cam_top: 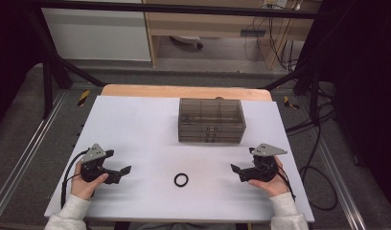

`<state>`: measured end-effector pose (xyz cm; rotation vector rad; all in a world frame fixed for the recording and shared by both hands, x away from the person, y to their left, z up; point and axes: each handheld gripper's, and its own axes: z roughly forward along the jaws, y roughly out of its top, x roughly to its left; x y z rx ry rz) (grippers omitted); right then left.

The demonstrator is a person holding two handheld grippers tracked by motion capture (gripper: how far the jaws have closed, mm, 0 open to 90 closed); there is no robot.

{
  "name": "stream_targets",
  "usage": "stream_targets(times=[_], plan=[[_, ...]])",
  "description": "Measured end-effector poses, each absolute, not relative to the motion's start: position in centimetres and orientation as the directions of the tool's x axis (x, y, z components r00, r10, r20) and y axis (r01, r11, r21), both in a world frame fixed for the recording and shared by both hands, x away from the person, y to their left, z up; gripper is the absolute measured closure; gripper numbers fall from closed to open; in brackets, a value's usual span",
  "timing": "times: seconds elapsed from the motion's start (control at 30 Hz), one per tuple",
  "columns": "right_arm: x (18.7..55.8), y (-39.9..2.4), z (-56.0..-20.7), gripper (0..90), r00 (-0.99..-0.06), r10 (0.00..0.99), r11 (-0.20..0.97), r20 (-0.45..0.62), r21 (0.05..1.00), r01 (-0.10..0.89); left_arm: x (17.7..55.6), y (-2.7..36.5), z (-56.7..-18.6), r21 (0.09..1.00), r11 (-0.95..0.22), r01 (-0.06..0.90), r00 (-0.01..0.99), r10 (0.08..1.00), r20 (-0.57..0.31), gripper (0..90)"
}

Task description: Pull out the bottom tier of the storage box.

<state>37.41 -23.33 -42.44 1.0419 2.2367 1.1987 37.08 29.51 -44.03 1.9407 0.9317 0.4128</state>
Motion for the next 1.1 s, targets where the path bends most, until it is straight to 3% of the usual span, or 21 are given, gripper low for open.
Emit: stream_targets(times=[1.1], plan=[[37.8, -19.7, -41.7, 3.7, -0.691, 0.684, 0.584, -0.235, 0.744, 0.325, 37.1, 29.4, -44.0, 0.843, -0.308, 0.441, 0.661, 0.747, -0.073, 0.2]])
